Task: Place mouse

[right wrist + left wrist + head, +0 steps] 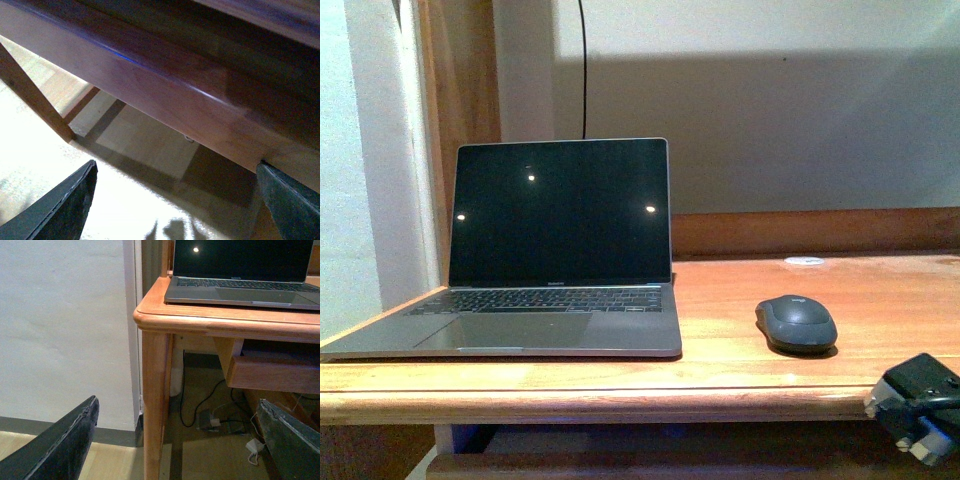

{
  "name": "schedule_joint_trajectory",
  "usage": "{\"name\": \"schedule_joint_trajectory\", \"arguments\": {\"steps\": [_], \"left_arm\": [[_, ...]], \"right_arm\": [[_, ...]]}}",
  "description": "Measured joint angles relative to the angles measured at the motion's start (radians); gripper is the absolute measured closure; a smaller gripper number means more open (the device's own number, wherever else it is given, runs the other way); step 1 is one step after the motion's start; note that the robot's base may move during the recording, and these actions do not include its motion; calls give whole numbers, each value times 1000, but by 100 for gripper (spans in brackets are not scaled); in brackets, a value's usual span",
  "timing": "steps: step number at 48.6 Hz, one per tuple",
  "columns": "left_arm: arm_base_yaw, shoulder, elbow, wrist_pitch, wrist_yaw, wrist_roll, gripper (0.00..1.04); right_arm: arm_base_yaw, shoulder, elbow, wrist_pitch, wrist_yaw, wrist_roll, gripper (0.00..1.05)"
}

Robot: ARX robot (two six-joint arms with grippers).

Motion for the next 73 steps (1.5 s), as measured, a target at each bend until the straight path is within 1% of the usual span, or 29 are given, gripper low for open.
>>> {"name": "schedule_joint_trajectory", "arguments": {"steps": [4,11,17,21,26,31,36,38,41,43,46,53,60,62,64,66,67,70,73], "left_arm": [[0,0,0,0,0,0,8],[0,0,0,0,0,0,8],[0,0,0,0,-1,0,8],[0,0,0,0,0,0,8],[0,0,0,0,0,0,8],[0,0,0,0,0,0,8],[0,0,0,0,0,0,8],[0,0,0,0,0,0,8],[0,0,0,0,0,0,8],[0,0,0,0,0,0,8],[0,0,0,0,0,0,8],[0,0,0,0,0,0,8],[0,0,0,0,0,0,8],[0,0,0,0,0,0,8],[0,0,0,0,0,0,8],[0,0,0,0,0,0,8],[0,0,0,0,0,0,8],[0,0,0,0,0,0,8],[0,0,0,0,0,0,8]], "right_arm": [[31,47,24,15,52,60,7],[60,86,45,21,96,135,7],[55,84,53,13,68,159,7],[19,37,51,-31,2,166,7],[-56,-114,44,-106,-85,129,7],[-167,-282,39,-221,-194,82,7],[-307,-438,38,-348,-343,49,7],[-350,-477,39,-365,-365,50,7],[-412,-526,41,-370,-368,77,7],[-447,-549,43,-367,-343,112,7],[-477,-567,43,-369,-290,169,7],[-489,-613,28,-385,-173,254,7],[-491,-626,20,-383,-157,286,7],[-479,-631,-3,-325,-101,276,11],[-463,-646,-59,-203,-7,260,18],[-455,-660,-101,-127,40,254,23],[-452,-666,-114,-105,52,251,24],[-441,-698,-177,-23,88,245,35],[-428,-735,-232,6,102,237,47]]}}
